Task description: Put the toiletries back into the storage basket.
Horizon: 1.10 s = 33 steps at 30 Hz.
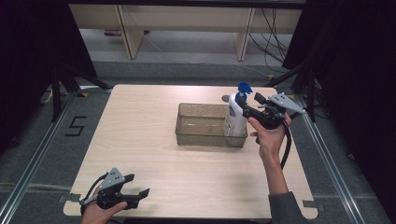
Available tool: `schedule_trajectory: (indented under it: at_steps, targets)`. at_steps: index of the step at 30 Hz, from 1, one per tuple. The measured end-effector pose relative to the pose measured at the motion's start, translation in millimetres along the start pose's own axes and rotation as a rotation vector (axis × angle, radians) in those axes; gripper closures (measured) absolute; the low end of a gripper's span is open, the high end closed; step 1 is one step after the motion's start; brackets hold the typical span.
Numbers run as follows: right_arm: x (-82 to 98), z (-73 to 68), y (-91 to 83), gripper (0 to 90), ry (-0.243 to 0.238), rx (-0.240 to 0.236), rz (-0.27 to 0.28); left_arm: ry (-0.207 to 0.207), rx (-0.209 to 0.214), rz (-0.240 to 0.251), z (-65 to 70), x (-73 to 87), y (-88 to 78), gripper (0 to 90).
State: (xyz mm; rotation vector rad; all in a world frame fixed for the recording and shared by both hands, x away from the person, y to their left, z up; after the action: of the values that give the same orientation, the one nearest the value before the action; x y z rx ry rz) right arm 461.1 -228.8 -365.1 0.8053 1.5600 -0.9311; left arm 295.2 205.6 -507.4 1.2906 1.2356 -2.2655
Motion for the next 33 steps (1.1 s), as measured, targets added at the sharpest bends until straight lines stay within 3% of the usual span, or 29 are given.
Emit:
schedule_trajectory:
  at_steps: [1,3,5,6,9,13,14,19,26,33]
  targets:
    - [-0.1,1.4,-0.7,26.8,-0.024,0.01,0.001,-0.001,-0.006,-0.002,0.3,0.2,-0.1,16.9]
    - [0.8,0.7,-0.9,26.3,0.0,0.012,0.001,-0.003,0.002,0.007,0.5,0.5,0.5,16.9]
    - [1.9,0.6,-0.6,26.0,-0.014,0.009,0.006,-0.004,0.006,0.01,0.8,0.1,0.5,16.9]
    - [2.2,-1.7,-1.4,25.8,0.008,0.006,-0.003,0.002,0.006,0.008,0.5,-0.2,0.0,16.9]
    - [3.9,-2.4,-1.8,24.1,-0.017,0.002,-0.008,0.006,0.006,0.008,0.6,-0.1,0.0,16.9]
    - [6.6,-4.9,-3.1,21.3,0.003,0.005,-0.028,0.004,0.006,0.008,1.5,-0.2,-0.1,16.9]
    - [7.6,-3.8,-3.4,20.3,-0.017,0.013,-0.04,0.003,0.007,0.008,1.7,-0.2,-0.1,16.9]
    - [9.1,-5.0,-6.2,18.5,-0.01,0.029,-0.038,0.009,0.001,0.004,2.0,-0.5,-1.2,16.9]
    - [14.1,-7.2,-9.9,18.5,-0.001,0.021,-0.063,0.01,0.001,0.006,2.6,-0.7,-1.6,16.9]
    - [15.4,-9.7,-15.7,18.3,-0.015,0.02,-0.053,0.01,0.011,0.014,2.5,-0.8,-1.2,16.9]
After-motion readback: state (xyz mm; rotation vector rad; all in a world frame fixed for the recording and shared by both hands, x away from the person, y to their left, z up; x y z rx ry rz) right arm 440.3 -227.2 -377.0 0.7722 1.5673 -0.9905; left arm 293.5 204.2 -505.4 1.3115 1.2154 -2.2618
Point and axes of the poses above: each handheld gripper's, and its own axes: y roughly forward along the jaws, x roughly out of its underside, z roughly to its right, the point moved 2 cm from there along y, roughly forward along the jaws, and after that the axes turned 5 degrees about -y, right-handed, at the moved point
